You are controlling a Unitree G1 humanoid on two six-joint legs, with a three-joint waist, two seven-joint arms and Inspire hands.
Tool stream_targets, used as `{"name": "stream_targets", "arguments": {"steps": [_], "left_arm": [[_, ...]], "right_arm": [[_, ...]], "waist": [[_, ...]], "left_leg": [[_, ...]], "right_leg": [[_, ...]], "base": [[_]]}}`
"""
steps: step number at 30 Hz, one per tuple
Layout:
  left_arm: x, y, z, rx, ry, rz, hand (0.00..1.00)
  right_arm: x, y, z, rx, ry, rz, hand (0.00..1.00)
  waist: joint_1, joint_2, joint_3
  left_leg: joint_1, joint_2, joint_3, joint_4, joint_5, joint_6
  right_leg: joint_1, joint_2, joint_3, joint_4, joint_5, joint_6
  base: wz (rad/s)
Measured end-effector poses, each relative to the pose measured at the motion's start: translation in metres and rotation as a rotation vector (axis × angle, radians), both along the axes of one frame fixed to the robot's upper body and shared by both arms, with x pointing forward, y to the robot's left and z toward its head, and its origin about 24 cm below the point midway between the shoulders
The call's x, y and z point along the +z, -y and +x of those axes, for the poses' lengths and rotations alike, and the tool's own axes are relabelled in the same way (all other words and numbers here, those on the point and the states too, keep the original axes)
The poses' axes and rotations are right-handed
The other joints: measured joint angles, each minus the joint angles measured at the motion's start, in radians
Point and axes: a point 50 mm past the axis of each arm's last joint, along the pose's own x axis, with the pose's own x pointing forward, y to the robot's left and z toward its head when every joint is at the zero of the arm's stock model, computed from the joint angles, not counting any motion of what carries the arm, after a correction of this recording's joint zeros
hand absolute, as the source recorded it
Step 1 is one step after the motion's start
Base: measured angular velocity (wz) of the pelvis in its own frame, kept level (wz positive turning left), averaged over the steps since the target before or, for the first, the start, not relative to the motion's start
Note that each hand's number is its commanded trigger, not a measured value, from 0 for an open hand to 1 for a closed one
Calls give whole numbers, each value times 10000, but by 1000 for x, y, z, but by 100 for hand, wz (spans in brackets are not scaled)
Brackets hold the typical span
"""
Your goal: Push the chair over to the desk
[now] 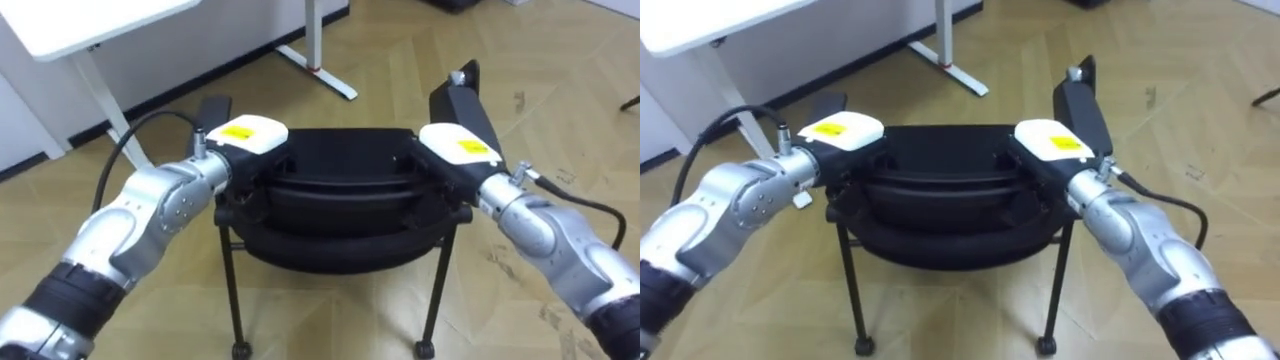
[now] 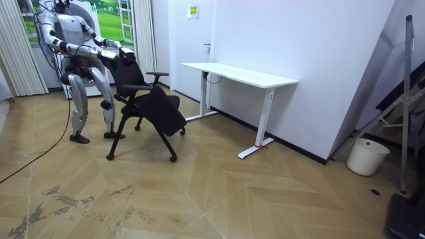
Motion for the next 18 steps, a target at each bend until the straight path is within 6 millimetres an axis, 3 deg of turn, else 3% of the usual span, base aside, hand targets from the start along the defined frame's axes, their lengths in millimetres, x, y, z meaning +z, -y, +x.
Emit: {"name": "stream_targets", "arguments": {"steps": [1, 2, 3, 4, 5, 6, 8, 10, 13, 14, 17, 18], "left_arm": [[0, 0, 0, -3, 2, -4, 100], [-1, 1, 0, -16, -48, -27, 100], [-5, 3, -1, -54, -185, -26, 100], [-7, 3, -2, -87, -259, -13, 100], [-10, 4, -4, -144, -338, 36, 100], [-11, 4, -5, -158, -330, 22, 100], [-12, 4, -5, -175, -259, -39, 100], [-13, 4, -5, -240, -163, -75, 100], [-13, 4, -5, -269, -72, -97, 100], [-12, 3, -5, -254, -97, -130, 100], [-12, 1, -5, -250, -90, -175, 100], [-12, 1, -5, -247, -83, -176, 100]], "right_arm": [[0, 0, 0, -3, -9, -3, 100], [-3, 1, -2, -49, -94, 9, 100], [-7, 3, -6, -98, -227, 35, 100], [-9, 3, -8, -111, -289, 49, 100], [-12, 4, -9, -84, -415, 66, 100], [-14, 5, -10, -108, -492, 52, 100], [-15, 7, -10, -106, -475, 72, 100], [-15, 7, -10, -106, -344, 87, 100], [-15, 7, -10, -100, -284, 114, 100], [-14, 7, -10, -56, -241, 109, 100], [-11, 5, -11, 60, -64, 113, 100], [-11, 5, -13, 56, -18, 113, 100]], "waist": [[-1, 2, -2], [-18, -1, -1], [-31, 4, 6], [-44, 19, 15], [-112, 46, 32], [-230, 81, 52], [-303, 179, 114], [-324, 271, 168], [-349, 409, 242], [-367, 521, 288], [-598, 617, 276], [-668, 617, 257]], "left_leg": [[24, -1, 9, 164, -165, 25], [205, -18, 37, 368, -431, 16], [528, -38, 43, 444, -683, 111], [701, -45, 42, 448, -796, 142], [1002, -65, 38, 454, -990, 196], [1195, -72, 31, 459, -1140, 247], [1424, -42, 34, 451, -1312, 281], [1614, 4, 38, 461, -1514, 286], [1926, 97, 27, 545, -1904, 263], [2023, 186, 16, 696, -2164, 232], [2248, 180, -45, 818, -2492, 235], [2349, 166, -108, 818, -2606, 203]], "right_leg": [[-265, -94, -5, 775, 128, 222], [-761, -441, -6, 2306, 724, 646], [-1280, -714, 29, 3663, 1732, 894], [-1496, -808, 67, 4246, 2302, 920], [-1878, -979, 161, 5136, 3224, 950], [-2322, -1179, 185, 5866, 3443, 949], [-3004, -1370, 283, 6545, 3447, 890], [-3516, -1494, 299, 6486, 3427, 861], [-4218, -1456, 255, 5652, 3293, 804], [-4392, -1250, 231, 4810, 3160, 806], [-4542, -807, 275, 1770, 2985, 799], [-4479, -613, 281, 533, 3096, 699]], "base": [[-13], [-7], [-4], [-4], [0], [7], [-2], [-12], [-11], [-10], [8], [18]]}}
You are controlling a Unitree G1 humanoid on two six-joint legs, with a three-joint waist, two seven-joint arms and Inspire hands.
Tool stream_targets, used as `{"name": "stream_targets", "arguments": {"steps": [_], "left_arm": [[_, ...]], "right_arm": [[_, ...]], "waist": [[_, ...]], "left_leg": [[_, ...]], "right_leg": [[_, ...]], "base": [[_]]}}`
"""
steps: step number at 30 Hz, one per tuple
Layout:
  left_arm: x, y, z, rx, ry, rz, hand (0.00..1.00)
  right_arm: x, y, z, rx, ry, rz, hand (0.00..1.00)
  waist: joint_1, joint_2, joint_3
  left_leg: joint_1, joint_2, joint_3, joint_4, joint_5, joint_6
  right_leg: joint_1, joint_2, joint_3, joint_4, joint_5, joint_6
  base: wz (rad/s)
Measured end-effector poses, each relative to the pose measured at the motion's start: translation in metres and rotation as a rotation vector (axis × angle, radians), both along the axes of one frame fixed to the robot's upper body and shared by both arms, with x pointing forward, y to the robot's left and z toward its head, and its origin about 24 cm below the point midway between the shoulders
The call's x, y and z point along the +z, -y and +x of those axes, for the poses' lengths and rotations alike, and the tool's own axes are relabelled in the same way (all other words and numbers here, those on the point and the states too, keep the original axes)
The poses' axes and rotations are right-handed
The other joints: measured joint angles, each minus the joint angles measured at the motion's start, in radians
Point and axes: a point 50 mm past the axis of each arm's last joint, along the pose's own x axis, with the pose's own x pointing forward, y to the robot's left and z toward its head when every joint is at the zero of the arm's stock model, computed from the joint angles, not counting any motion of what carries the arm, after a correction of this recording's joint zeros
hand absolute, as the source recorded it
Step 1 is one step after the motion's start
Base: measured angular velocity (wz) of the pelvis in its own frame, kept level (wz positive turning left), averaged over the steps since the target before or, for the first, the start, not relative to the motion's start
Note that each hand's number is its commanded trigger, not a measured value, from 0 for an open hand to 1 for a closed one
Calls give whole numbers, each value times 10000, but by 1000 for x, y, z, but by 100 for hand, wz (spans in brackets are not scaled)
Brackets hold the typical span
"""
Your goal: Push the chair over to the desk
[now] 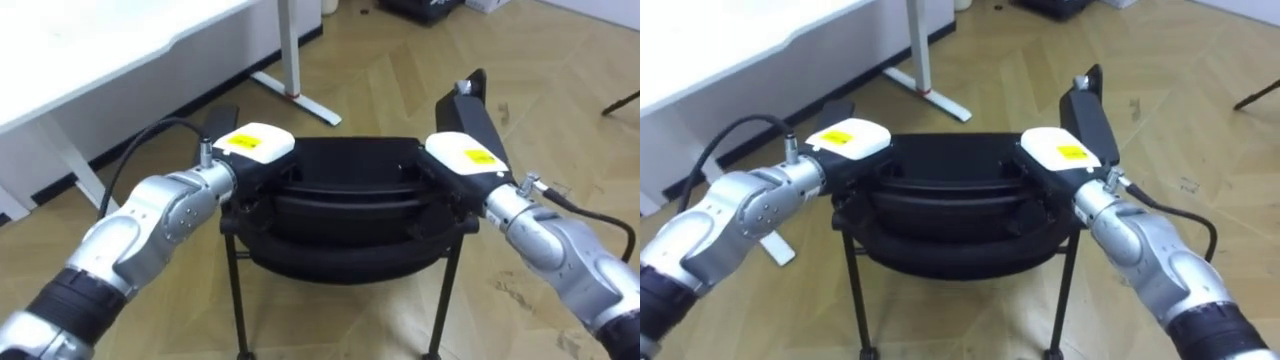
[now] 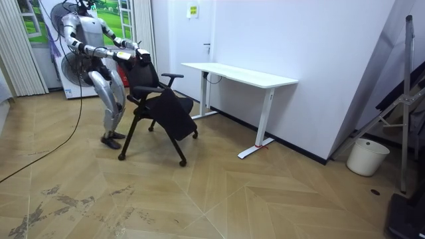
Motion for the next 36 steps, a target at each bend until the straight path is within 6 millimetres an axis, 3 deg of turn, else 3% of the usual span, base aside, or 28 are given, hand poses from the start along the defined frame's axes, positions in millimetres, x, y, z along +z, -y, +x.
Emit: {"name": "stream_targets", "arguments": {"steps": [2, 3, 4, 5, 7, 8, 9, 10, 11, 12, 13, 15, 16, 17, 18, 19, 20, 22, 24, 25, 26, 27, 28, 29, 30, 31, 34, 36], "left_arm": [[0, 0, 0, 58, 46, -1, 100], [1, 0, 1, 67, 79, -17, 100], [1, 0, 1, 62, 99, -13, 100], [2, 1, 1, 79, 146, 23, 100], [4, 1, 1, 104, 241, 104, 100], [4, 1, 1, 119, 249, 174, 100], [3, 1, 1, 129, 225, 251, 100], [3, 0, 1, 110, 224, 351, 100], [1, 0, 0, 122, 147, 425, 100], [-1, 0, -1, 129, 63, 435, 100], [-2, -1, -2, 128, 26, 441, 100], [-4, -1, -3, 127, -133, 466, 100], [-5, -1, -3, 135, -179, 471, 100], [-6, -1, -3, 82, -206, 472, 100], [-5, -1, -3, 50, -74, 417, 100], [-5, -1, -3, 64, 8, 375, 100], [-4, -1, -2, 116, 181, 295, 100], [-3, -1, -2, 142, 323, 223, 100], [-2, 0, -2, 75, 423, 187, 100], [-2, 1, -2, 60, 455, 175, 100], [0, 1, -2, 48, 561, 119, 100], [1, 1, -2, 35, 665, 73, 100], [0, 1, -2, 32, 668, 81, 100], [2, 1, -2, 14, 728, 107, 100], [5, 0, -1, 29, 884, 130, 100], [6, 0, -1, 55, 936, 131, 100], [10, -1, 1, 170, 1105, 81, 100], [9, -1, 0, 167, 1064, 86, 100]], "right_arm": [[0, 0, 0, -23, 11, 41, 100], [0, 0, 0, -19, -28, 35, 100], [0, 0, 0, -13, -27, 41, 100], [1, -1, 0, 1, -41, 28, 100], [2, -1, 0, 6, -89, 15, 100], [2, -3, 1, 4, -167, 37, 100], [1, -4, 1, -24, -288, 81, 100], [0, -4, 1, -41, -352, 96, 100], [-2, -6, 0, -43, -506, 100, 100], [-4, -6, -1, -12, -658, 87, 100], [-4, -6, -1, 13, -735, 79, 100], [-7, -6, -3, 31, -974, 184, 100], [-8, -6, -4, 12, -1028, 203, 100], [-9, -6, -5, 21, -1060, 193, 100], [-7, -5, -5, 49, -992, 180, 100], [-6, -4, -4, 40, -953, 206, 100], [-5, -4, -3, 12, -834, 239, 100], [-5, -4, -3, -26, -779, 260, 100], [-2, -2, -3, -13, -672, 226, 100], [-1, -2, -3, -19, -633, 208, 100], [0, 0, -3, -33, -587, 205, 100], [2, 1, -3, -36, -534, 177, 100], [2, 0, -3, -28, -542, 163, 100], [4, 0, -2, 24, -460, 130, 100], [7, -1, -2, 61, -309, 111, 100], [8, -2, -2, 91, -238, 79, 100], [16, -4, -1, 226, 138, -61, 100], [17, -4, -1, 269, 84, -124, 100]], "waist": [[-320, -18, -35], [-397, -51, -55], [-440, -84, -76], [-485, -128, -128], [-631, -129, -157], [-702, -130, -160], [-660, -131, -160], [-639, -130, -159], [-582, -141, -153], [-547, -144, -153], [-508, -161, -152], [-448, -286, -119], [-423, -363, -109], [-382, -437, -103], [-382, -462, -94], [-370, -479, -83], [-314, -550, -38], [-191, -645, 5], [-167, -660, -9], [-193, -658, -11], [-189, -660, -61], [-161, -690, -85], [-160, -710, -127], [-216, -698, -160], [-248, -712, -170], [-267, -743, -179], [-306, -784, -196], [-380, -836, -185]], "left_leg": [[139, -33, -356, -25, -128, -75], [272, -31, -476, -61, -224, -147], [332, -31, -517, -67, -281, -182], [452, -29, -587, -87, -412, -261], [602, 68, -767, -55, -605, -453], [746, 222, -795, 16, -703, -642], [793, 494, -537, 489, -755, -917], [732, 686, -363, 855, -742, -1091], [609, 1027, -142, 1771, -623, -1328], [397, 1309, -169, 2791, -358, -1764], [267, 1438, -169, 3283, -139, -1948], [-182, 1787, -201, 4842, 1222, -1874], [-260, 1776, -242, 5063, 1664, -1859], [-548, 1782, -337, 5511, 2531, -1869], [-964, 1760, -459, 5897, 2697, -1828], [-1195, 1751, -490, 5956, 2585, -1718], [-1705, 1742, -482, 5833, 2184, -1547], [-2397, 1717, -442, 5013, 1723, -1599], [-2930, 1488, -220, 2345, 1683, -1757], [-2948, 1393, -184, 1468, 1737, -1764], [-2905, 1217, -170, -258, 2059, -1823], [-2751, 1020, -211, -1491, 2910, -1643], [-2593, 879, -294, -1815, 3370, -1544], [-2341, 628, -481, -2245, 3917, -1155], [-2168, 447, -492, -2347, 4006, -1013], [-2112, 370, -458, -2329, 3996, -941], [-1890, 48, -120, -2157, 3508, -798], [-1697, -116, 145, -1827, 2856, -699]], "right_leg": [[256, 355, -16, -1491, 399, -175], [364, 546, -51, -1972, 661, -366], [464, 621, -65, -2098, 745, -480], [573, 750, 10, -2073, 913, -777], [704, 798, -136, -2004, 906, -933], [901, 815, -373, -1919, 909, -1066], [1072, 929, -519, -1801, 705, -1244], [1172, 1009, -547, -1685, 586, -1297], [1390, 1144, -629, -1510, 296, -1375], [1630, 1182, -862, -1278, -71, -1447], [1745, 1218, -905, -1149, -261, -1487], [2225, 1323, -947, -964, -811, -1621], [2376, 1322, -916, -994, -892, -1639], [2625, 1323, -934, -1134, -1021, -1694], [2725, 1352, -931, -1204, -1151, -1733], [2759, 1351, -932, -1201, -1225, -1751], [2859, 1351, -938, -1203, -1357, -1804], [3083, 1351, -849, -1251, -1556, -1823], [3311, 1347, -712, -1412, -1766, -1770], [3369, 1345, -697, -1448, -1824, -1742], [3429, 1347, -633, -1480, -1960, -1684], [3570, 1333, -496, -1533, -2086, -1610], [3672, 1311, -411, -1621, -2129, -1540], [3854, 1271, -324, -1863, -2160, -1426], [4017, 1197, -233, -2134, -2160, -1308], [4095, 1126, -189, -2244, -2176, -1254], [4430, 765, 4, -2431, -2282, -961], [4482, 481, -111, -1503, -2357, -662]], "base": [[40], [40], [18], [16], [21], [13], [6], [-11], [-10], [-8], [3], [3], [6], [14], [16], [5], [-9], [-15], [-14], [-11], [-13], [-19], [-19], [-15], [-12], [-11], [-14], [3]]}}
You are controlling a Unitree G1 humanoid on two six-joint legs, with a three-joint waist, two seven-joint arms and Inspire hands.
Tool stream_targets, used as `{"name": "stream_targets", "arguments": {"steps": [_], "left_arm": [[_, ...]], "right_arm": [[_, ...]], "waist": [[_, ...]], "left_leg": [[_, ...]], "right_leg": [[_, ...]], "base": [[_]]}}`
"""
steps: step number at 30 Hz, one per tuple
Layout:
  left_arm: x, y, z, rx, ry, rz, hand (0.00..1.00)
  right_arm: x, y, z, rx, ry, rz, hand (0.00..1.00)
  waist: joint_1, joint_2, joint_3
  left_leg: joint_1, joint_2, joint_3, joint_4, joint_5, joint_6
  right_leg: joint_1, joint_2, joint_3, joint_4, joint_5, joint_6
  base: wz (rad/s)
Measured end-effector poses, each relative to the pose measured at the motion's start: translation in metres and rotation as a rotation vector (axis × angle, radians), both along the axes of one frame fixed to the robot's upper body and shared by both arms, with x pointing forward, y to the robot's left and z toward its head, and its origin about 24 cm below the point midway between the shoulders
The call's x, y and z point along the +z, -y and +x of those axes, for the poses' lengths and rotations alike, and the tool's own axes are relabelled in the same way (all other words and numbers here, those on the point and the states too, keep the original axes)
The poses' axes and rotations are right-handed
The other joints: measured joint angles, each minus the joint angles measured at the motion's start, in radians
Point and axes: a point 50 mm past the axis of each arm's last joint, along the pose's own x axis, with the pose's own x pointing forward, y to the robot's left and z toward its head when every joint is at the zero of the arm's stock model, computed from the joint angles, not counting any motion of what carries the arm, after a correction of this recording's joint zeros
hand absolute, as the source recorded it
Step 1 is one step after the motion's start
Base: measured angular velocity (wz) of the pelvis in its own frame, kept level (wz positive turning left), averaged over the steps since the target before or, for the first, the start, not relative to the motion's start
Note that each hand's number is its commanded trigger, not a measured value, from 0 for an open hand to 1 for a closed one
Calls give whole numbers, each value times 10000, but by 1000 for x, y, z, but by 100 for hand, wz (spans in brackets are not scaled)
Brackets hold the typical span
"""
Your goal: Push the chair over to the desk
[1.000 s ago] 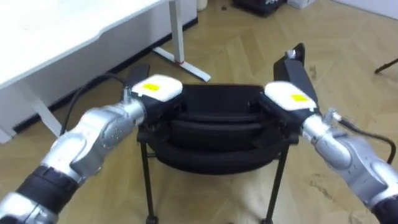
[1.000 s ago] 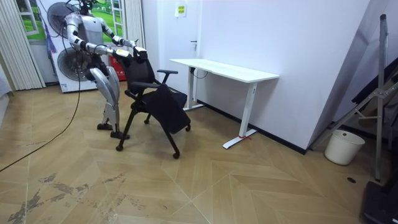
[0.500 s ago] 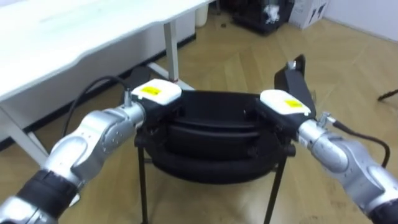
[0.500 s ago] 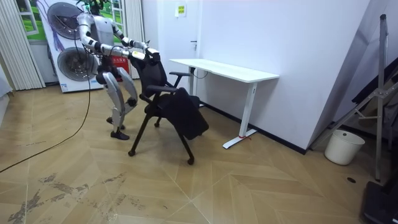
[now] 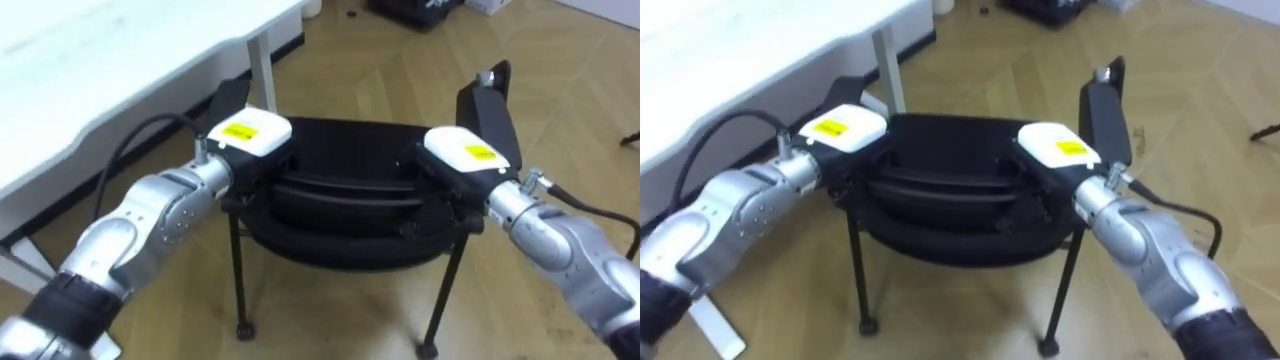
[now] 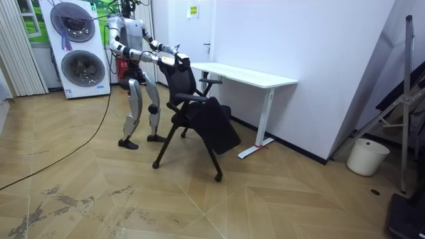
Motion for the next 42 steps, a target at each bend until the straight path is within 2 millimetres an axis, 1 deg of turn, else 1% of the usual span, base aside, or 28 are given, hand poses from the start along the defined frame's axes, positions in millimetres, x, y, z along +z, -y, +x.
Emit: {"name": "stream_targets", "arguments": {"steps": [1, 2, 3, 4, 5, 6, 8, 9, 10, 11, 12, 14, 16, 17, 18, 19, 20, 21, 22, 23, 24, 26, 29, 32, 36, 39, 41, 42], "left_arm": [[0, 0, 0, -35, 17, -13, 100], [0, 1, 0, -70, 74, -55, 100], [1, 2, 0, -53, 187, -128, 100], [0, 2, 0, -34, 188, -127, 100], [-3, 3, -1, -38, 100, -66, 100], [-6, 3, -2, -95, 43, 40, 100], [-5, 0, -1, -29, 52, 61, 100], [-7, -5, -1, 85, -56, 146, 100], [-8, -7, -2, 126, -87, 178, 100], [-6, -11, -1, 210, 4, 92, 100], [-8, -10, -1, 250, 91, -20, 100], [-4, -7, 1, 120, 244, -55, 100], [-3, -3, 2, 51, 271, -142, 100], [-5, -1, 1, 47, 140, -33, 100], [-9, 1, 1, 69, -25, 12, 100], [-10, 2, 1, 86, -100, -16, 100], [-9, 0, 2, 128, -61, -42, 100], [-5, -6, 3, 228, 87, -44, 100], [-4, -7, 4, 308, 139, -21, 100], [-6, -6, 4, 396, 158, -17, 100], [-7, -6, 4, 418, 108, -3, 100], [-7, -4, 4, 346, 51, -12, 100], [-6, -3, 4, 437, -44, 18, 100], [-1, -3, 4, 522, -60, 157, 100], [6, -5, 5, 655, -28, 233, 100], [5, -3, 5, 675, -76, 343, 100], [3, -2, 5, 675, -96, 379, 100], [3, -1, 5, 611, -55, 443, 100]], "right_arm": [[0, 1, 0, 36, 7, -19, 100], [2, 2, 0, 87, 42, -40, 100], [2, 2, 0, 101, 54, -11, 100], [1, 3, -1, 113, 16, 17, 100], [-5, 3, -2, 136, -134, 62, 100], [-10, 3, -4, 194, -268, 97, 100], [-11, -1, -3, 247, -97, 140, 100], [-13, -6, -1, 326, 40, 152, 100], [-13, -8, -1, 403, 85, 147, 100], [-10, -10, 1, 502, 215, 120, 100], [-10, -9, 2, 429, 119, 133, 100], [-11, -6, 1, 328, -20, 160, 100], [-7, -3, 1, 393, -64, -130, 100], [-9, -3, 1, 397, -162, -259, 100], [-11, -3, -1, 372, -300, -332, 100], [-12, -3, -1, 373, -347, -370, 100], [-11, -6, 0, 437, -263, -461, 100], [-6, -12, 2, 494, -34, -460, 100], [-4, -13, 3, 503, 44, -463, 100], [-4, -13, 3, 489, 34, -469, 100], [-4, -13, 3, 474, -57, -533, 100], [-2, -12, 4, 450, -161, -693, 100], [1, -13, 6, 469, -320, -841, 100], [5, -16, 7, 523, -412, -913, 100], [11, -18, 12, 635, -397, -978, 100], [10, -19, 12, 645, -595, -993, 100], [8, -20, 12, 650, -728, -1024, 100], [7, -20, 12, 709, -813, -1132, 100]], "waist": [[-32, -30, -5], [-86, -106, -24], [-156, -141, -20], [-159, -138, -21], [-122, -125, -14], [-70, -51, 0], [57, 130, 49], [24, 233, 41], [25, 195, 35], [-32, 108, 59], [-30, 177, 42], [-119, 12, 58], [-25, -28, 47], [8, -21, 49], [80, 42, 80], [169, 108, 85], [352, 171, 101], [477, 178, 105], [366, 227, 111], [345, 211, 119], [197, 179, 129], [198, 141, 145], [315, 116, 130], [544, 74, 119], [521, 41, 118], [500, -26, 148], [428, -129, 181], [249, -197, 167]], "left_leg": [[49, -52, 22, 76, -117, 26], [197, -175, 49, 157, -297, 92], [321, -209, -89, 401, -431, 201], [360, -209, -186, 551, -514, 234], [515, -194, -729, 720, -622, 168], [749, -140, -1639, 682, -728, -13], [840, -119, -2585, 738, -827, -208], [847, -187, -3076, 906, -911, -360], [798, -266, -3155, 1102, -1003, -495], [562, -375, -2983, 1696, -1501, -785], [531, 30, -2126, 1943, -1912, -546], [626, 409, -1160, 1693, -2018, -470], [787, 424, -1072, 1440, -1983, -453], [1024, 354, -1467, 1378, -1964, -473], [1276, 240, -2138, 1368, -1946, -513], [1352, 238, -2525, 1337, -1925, -552], [1354, 224, -3238, 1198, -1841, -699], [1214, 115, -3697, 1023, -1730, -893], [1127, 67, -3902, 937, -1707, -952], [1172, 54, -3914, 539, -1547, -1052], [1217, 204, -3559, 299, -1384, -1122], [1355, 416, -3051, -41, -1157, -1148], [1585, 461, -2996, -504, -913, -1193], [1648, 439, -3149, -638, -863, -1237], [1534, 360, -3620, -564, -847, -1265], [1655, 337, -3837, -509, -853, -1273], [1557, 359, -3807, -299, -886, -1310], [1436, 434, -3603, -139, -895, -1322]], "right_leg": [[-129, -116, 4, 481, -16, 104], [-475, -376, -7, 1493, 68, 321], [-742, -526, -11, 2360, 326, 625], [-826, -545, 16, 2687, 561, 652], [-995, -443, 89, 3312, 1259, 704], [-1377, -350, 294, 3850, 1646, 629], [-2030, -486, 409, 3755, 977, 494], [-2235, -707, 552, 2658, 906, 497], [-2149, -862, 670, 1820, 903, 499], [-1834, -987, 637, 1155, 759, 677], [-1717, -1058, -275, 1414, 655, 675], [-1677, -1109, -725, 1695, 657, 672], [-1617, -1040, -677, 1692, 680, 636], [-1454, -985, -636, 1749, 715, 584], [-1549, -811, -243, 2028, 885, 544], [-1641, -580, 180, 1987, 806, 492], [-1849, -2, 1070, 954, 645, 384], [-2014, 234, 1583, -396, 1106, 429], [-2014, 212, 1449, -377, 1510, 265], [-1890, 24, 851, -434, 1563, 184], [-1686, -64, 364, -599, 1568, 173], [-1392, -57, 77, -924, 1592, 119], [-1005, -18, -183, -1389, 1611, 36], [-860, 60, -401, -1509, 1571, -7], [-662, 63, -936, -1720, 1555, -20], [-306, 57, -1360, -1795, 1553, -17], [-134, 74, -1651, -1807, 1546, -7], [-35, 115, -1877, -1859, 1544, -8]], "base": [[11], [21], [20], [15], [0], [-8], [-27], [-12], [30], [50], [60], [68], [42], [20], [18], [-4], [-9], [17], [67], [98], [88], [62], [34], [21], [34], [39], [44], [70]]}}
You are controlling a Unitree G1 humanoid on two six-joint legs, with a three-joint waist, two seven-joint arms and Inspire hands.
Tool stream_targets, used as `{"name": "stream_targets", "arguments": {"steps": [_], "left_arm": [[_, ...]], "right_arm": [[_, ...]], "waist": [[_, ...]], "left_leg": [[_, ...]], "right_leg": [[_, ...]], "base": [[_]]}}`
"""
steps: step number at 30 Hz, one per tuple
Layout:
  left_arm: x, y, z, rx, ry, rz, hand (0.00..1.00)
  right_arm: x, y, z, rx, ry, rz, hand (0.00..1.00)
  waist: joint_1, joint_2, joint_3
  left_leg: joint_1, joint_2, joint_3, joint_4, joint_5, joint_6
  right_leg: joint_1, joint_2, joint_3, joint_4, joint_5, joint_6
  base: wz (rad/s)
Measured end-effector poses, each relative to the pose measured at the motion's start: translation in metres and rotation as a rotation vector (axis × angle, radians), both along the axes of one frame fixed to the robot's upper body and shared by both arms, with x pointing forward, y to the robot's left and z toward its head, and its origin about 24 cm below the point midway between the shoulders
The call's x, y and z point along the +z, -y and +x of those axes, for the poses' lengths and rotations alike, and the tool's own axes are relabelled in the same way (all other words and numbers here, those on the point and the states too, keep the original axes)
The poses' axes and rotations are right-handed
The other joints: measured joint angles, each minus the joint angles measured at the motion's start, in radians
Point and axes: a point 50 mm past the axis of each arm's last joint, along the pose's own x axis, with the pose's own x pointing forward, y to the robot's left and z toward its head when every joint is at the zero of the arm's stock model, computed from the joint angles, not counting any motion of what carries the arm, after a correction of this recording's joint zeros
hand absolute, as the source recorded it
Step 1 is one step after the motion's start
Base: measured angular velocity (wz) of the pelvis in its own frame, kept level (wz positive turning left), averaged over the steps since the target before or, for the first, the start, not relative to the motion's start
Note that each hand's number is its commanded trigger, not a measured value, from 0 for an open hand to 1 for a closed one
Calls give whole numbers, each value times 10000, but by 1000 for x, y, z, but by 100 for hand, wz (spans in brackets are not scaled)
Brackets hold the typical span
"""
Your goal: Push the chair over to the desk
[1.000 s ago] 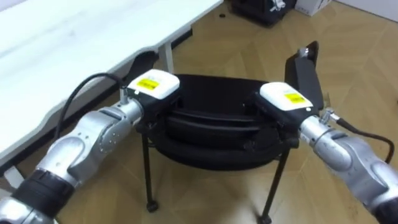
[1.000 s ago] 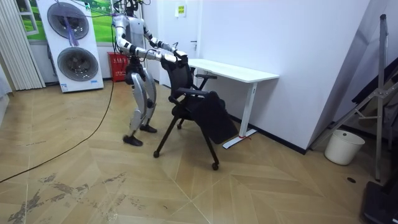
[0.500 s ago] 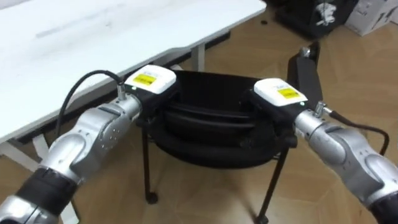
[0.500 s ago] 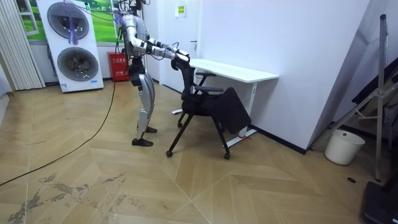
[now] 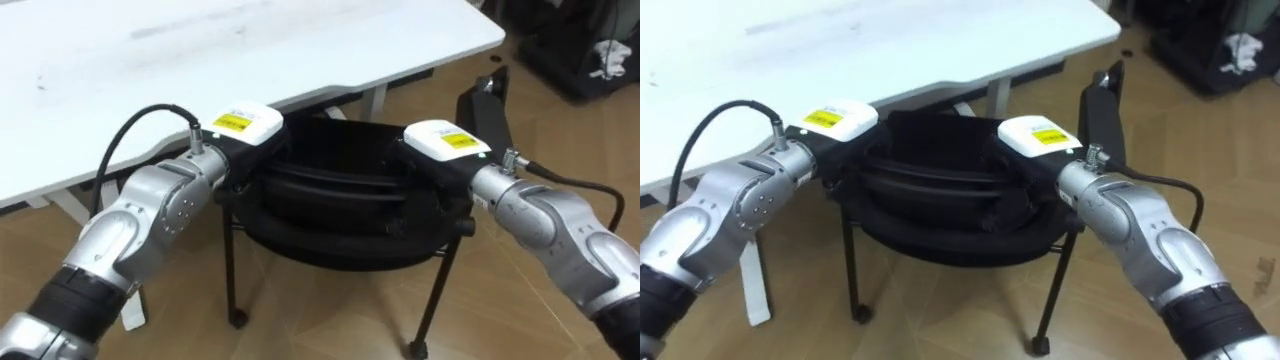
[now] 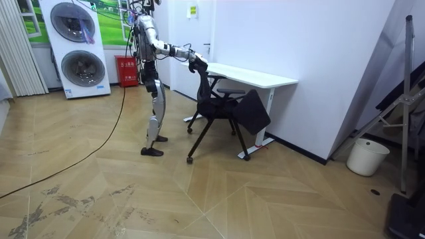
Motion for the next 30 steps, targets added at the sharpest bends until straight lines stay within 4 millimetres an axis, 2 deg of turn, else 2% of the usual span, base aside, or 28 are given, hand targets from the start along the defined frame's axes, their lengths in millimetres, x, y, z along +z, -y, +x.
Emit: {"name": "stream_targets", "arguments": {"steps": [1, 3, 7, 9, 12, 18, 24, 30], "left_arm": [[-1, 1, 0, -28, -11, 97, 100], [-1, 2, 0, -63, -18, 120, 100], [-3, 3, -1, -113, -54, 182, 100], [-3, 3, -1, -118, -44, 180, 100], [-2, 4, -1, -174, 50, 132, 100], [-1, 6, -2, -415, 64, 124, 100], [-1, 9, -3, -640, 1, 137, 100], [-2, 12, -4, -697, -137, 205, 100]], "right_arm": [[-1, 0, 0, 20, -58, -58, 100], [-1, 0, 0, 79, -171, -150, 100], [-1, -1, 0, 90, -287, -217, 100], [1, -1, 1, 166, -317, -300, 100], [5, -1, 0, 253, -257, -509, 100], [13, -3, -2, 643, -349, -1160, 100], [17, -3, -4, 949, -591, -1527, 100], [17, -4, -5, 1053, -807, -1672, 100]], "waist": [[-200, -18, -8], [-208, -57, -5], [-191, -60, -8], [-127, -81, -24], [-192, -83, -29], [-126, -128, -59], [14, -145, -71], [-1, -165, -84]], "left_leg": [[-141, 107, 397, 217, -48, -27], [-249, 213, 620, 354, -52, -20], [-174, 220, 259, 67, -27, -55], [-3, 209, 226, -441, 149, -210], [-41, 154, -39, -644, 275, -282], [167, 109, -307, -1125, 579, -372], [278, 104, -404, -1263, 600, -396], [398, 26, -560, -1283, 599, -396]], "right_leg": [[160, 29, -127, -127, 0, 0], [186, 108, -250, -143, -9, -5], [183, 201, -471, -166, -53, -79], [184, 263, -510, -349, -54, -81], [203, 261, -889, -484, -50, -87], [209, 232, -1095, -481, -49, -89], [377, 255, -1293, -660, -46, -94], [638, 257, -1470, -850, -34, -113]], "base": [[63], [32], [12], [0], [17], [11], [4], [6]]}}
